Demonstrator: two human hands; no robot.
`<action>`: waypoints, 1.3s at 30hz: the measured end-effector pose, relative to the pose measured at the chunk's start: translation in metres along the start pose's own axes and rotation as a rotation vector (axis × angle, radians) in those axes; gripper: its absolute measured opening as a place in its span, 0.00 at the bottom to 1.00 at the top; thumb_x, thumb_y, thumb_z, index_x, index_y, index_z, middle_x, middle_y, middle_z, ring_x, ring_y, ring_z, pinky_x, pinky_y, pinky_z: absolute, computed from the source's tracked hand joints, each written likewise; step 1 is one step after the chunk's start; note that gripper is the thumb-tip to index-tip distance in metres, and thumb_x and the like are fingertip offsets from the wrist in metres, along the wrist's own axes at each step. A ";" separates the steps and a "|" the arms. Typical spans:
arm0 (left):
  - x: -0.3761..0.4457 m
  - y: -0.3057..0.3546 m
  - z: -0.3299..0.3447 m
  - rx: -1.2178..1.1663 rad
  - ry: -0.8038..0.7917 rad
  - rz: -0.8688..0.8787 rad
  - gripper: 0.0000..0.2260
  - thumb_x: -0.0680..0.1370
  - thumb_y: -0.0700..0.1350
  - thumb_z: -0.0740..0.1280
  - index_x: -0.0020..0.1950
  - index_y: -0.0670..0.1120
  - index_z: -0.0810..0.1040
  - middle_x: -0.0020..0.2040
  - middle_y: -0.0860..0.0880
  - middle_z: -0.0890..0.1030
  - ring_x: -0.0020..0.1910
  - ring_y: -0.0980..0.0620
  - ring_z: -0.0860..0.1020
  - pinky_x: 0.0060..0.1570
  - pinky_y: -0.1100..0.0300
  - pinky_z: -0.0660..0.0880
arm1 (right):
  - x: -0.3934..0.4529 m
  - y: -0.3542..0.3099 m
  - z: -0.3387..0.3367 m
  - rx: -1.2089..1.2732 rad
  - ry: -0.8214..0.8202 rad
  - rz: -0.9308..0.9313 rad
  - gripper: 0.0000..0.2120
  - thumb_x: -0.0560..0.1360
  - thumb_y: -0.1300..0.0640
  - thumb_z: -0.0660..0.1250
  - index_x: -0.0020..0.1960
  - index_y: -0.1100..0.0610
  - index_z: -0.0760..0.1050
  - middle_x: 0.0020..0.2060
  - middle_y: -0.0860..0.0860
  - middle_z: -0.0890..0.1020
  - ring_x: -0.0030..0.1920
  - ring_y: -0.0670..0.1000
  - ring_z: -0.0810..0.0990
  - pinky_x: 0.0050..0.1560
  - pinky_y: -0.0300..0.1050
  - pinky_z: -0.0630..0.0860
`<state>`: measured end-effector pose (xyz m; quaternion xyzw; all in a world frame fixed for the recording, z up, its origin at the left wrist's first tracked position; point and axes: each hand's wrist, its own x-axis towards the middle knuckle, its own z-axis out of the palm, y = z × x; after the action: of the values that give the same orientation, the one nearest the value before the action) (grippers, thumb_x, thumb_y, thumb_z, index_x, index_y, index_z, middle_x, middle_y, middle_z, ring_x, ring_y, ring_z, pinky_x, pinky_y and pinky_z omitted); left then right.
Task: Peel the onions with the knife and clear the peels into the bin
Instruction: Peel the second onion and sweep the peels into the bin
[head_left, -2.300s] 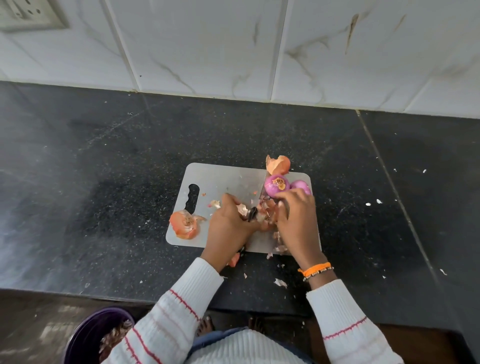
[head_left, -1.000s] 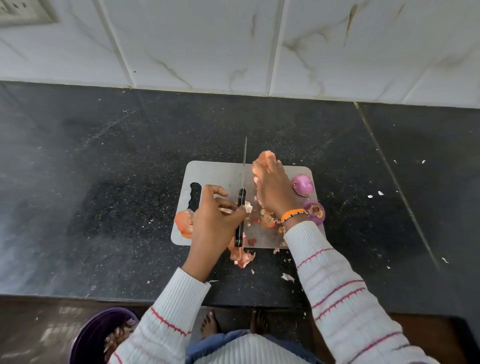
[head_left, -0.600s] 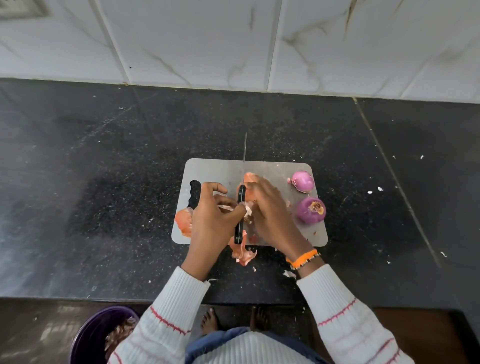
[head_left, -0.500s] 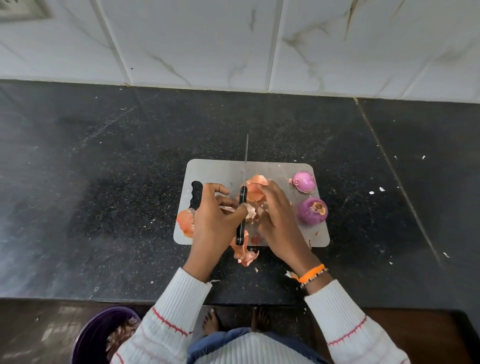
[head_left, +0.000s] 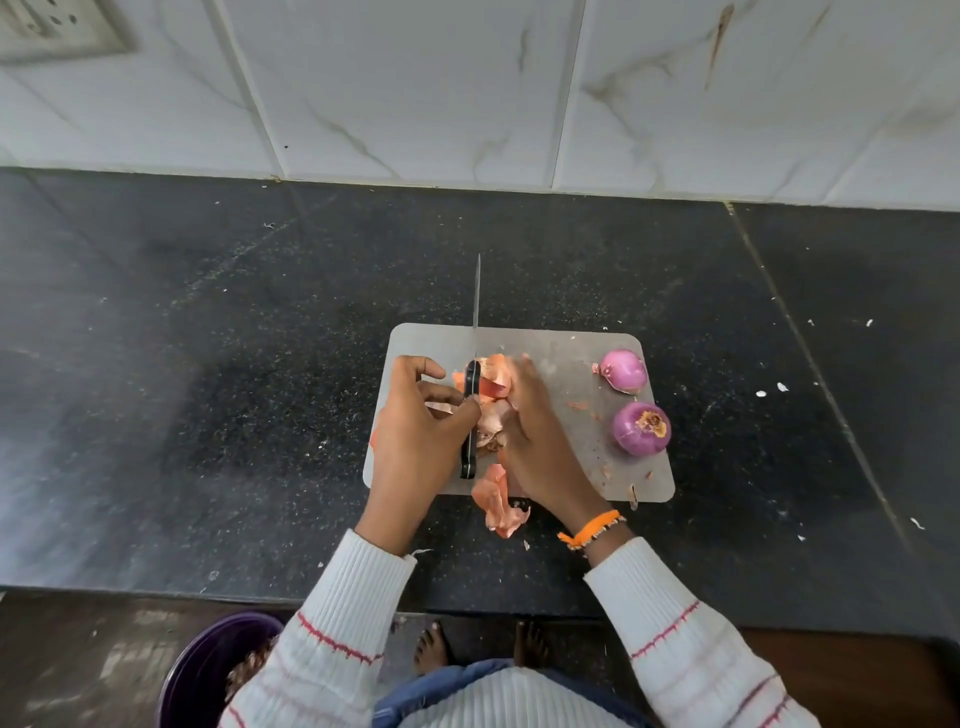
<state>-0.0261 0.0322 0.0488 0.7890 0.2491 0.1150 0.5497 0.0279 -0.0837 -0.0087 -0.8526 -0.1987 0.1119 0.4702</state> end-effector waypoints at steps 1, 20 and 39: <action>0.001 0.001 0.002 0.022 -0.008 0.006 0.15 0.72 0.43 0.71 0.45 0.56 0.65 0.42 0.52 0.82 0.32 0.59 0.77 0.40 0.55 0.75 | -0.005 -0.002 -0.009 0.039 0.051 0.013 0.24 0.82 0.52 0.50 0.76 0.53 0.51 0.77 0.49 0.49 0.75 0.43 0.47 0.71 0.35 0.49; 0.002 0.015 0.097 0.478 -0.357 0.267 0.12 0.75 0.42 0.69 0.57 0.48 0.78 0.49 0.49 0.80 0.42 0.54 0.76 0.40 0.69 0.67 | -0.052 0.009 -0.092 0.002 0.384 0.071 0.10 0.77 0.57 0.57 0.55 0.54 0.75 0.50 0.50 0.79 0.52 0.48 0.79 0.55 0.47 0.76; -0.012 -0.035 0.025 0.689 -0.244 0.178 0.12 0.74 0.37 0.65 0.55 0.42 0.67 0.47 0.44 0.77 0.45 0.44 0.77 0.41 0.55 0.72 | -0.025 -0.002 -0.024 -0.478 -0.069 -0.066 0.14 0.70 0.61 0.72 0.54 0.58 0.73 0.48 0.54 0.79 0.49 0.54 0.78 0.41 0.38 0.65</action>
<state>-0.0344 0.0155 0.0082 0.9541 0.1365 -0.0230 0.2655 0.0140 -0.1125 0.0057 -0.9283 -0.2633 0.0754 0.2515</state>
